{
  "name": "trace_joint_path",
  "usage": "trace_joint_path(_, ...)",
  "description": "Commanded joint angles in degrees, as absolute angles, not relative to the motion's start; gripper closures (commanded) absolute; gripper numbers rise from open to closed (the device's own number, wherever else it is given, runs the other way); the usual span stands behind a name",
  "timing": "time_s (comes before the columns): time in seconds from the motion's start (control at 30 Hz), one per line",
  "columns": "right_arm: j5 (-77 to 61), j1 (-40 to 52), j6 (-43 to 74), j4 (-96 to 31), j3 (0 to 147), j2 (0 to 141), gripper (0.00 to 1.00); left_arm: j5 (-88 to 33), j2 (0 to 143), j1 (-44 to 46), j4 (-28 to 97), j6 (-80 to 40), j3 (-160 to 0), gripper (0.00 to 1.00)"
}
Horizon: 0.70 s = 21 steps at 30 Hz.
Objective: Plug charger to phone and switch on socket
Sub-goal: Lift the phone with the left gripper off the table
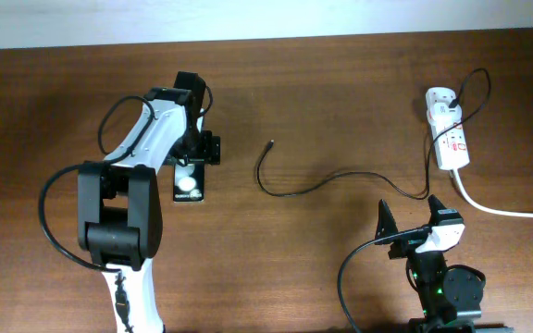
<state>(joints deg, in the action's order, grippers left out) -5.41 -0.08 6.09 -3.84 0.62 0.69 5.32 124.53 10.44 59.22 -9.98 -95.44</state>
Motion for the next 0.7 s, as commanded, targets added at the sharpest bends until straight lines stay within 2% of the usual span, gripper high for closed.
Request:
trace_joint_path(0.0,-5.76,-0.36,6.44,-4.10,0.32,0.21,0.01,7.99,125.69,10.07,59.24,-11.07,-96.27,0.08)
trace_joint_path(0.13,-5.76,-0.36,6.44,-4.10,0.32,0.21,0.01,9.02,125.69,9.96,57.82,-11.07,-93.93,0.04)
trace_joint_path(0.27,-5.76,-0.36,6.44,-4.10,0.32,0.21,0.01,8.80,125.69,9.96,56.23,-11.05,-91.85,0.04)
trace_joint_path(0.67,-5.76,-0.36,6.44,-4.10,0.32,0.21,0.01,4.86,125.73,9.96,51.22,-9.13,-85.52,0.09)
